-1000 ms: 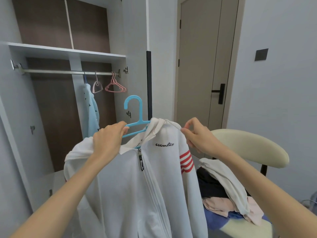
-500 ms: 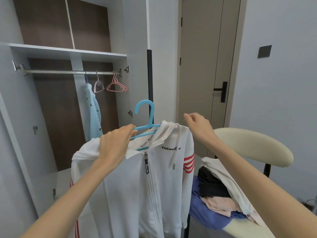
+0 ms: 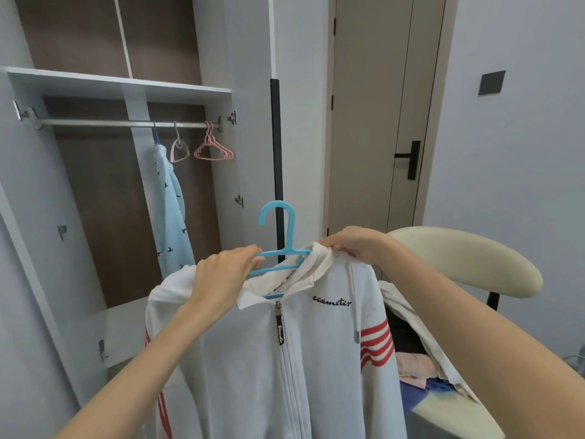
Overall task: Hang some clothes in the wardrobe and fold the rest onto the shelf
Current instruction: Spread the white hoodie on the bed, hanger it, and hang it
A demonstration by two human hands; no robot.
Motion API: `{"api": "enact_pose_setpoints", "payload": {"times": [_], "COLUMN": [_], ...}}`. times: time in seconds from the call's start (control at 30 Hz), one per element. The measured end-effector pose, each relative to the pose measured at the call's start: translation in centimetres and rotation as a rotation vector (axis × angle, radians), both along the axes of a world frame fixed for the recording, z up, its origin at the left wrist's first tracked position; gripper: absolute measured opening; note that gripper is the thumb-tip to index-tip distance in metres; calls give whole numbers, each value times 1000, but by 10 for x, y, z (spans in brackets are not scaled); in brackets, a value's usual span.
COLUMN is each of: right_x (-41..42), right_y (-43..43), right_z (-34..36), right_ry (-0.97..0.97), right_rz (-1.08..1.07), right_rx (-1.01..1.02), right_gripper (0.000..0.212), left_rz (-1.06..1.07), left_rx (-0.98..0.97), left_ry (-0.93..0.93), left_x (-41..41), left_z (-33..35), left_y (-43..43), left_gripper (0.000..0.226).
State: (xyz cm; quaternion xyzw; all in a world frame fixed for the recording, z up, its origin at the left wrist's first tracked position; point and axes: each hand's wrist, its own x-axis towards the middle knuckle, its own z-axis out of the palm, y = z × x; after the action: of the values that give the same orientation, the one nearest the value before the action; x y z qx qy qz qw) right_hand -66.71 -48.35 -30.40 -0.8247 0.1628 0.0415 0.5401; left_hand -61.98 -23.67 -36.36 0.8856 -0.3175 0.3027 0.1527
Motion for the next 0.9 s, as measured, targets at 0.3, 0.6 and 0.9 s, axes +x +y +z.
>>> {"api": "enact_pose_setpoints", "payload": {"times": [0.3,0.6,0.9], "right_x": [2,-29,-16], "right_y": [-3,3,10], "right_z": [24,-14,-23], "right_ry": [-492,-101,-436], "right_rz": [-302,-184,-327], "right_rx": [752,707,144], "right_gripper": [7,6,34], "left_rz": [51,138,131], "left_rx": [77,-143,-93], "left_ry": [206,74,-30], "left_x": [26,29,8], "left_z": [-13,7,16], "left_y": [-1,-9,-16], "left_gripper": [24,23,23]}}
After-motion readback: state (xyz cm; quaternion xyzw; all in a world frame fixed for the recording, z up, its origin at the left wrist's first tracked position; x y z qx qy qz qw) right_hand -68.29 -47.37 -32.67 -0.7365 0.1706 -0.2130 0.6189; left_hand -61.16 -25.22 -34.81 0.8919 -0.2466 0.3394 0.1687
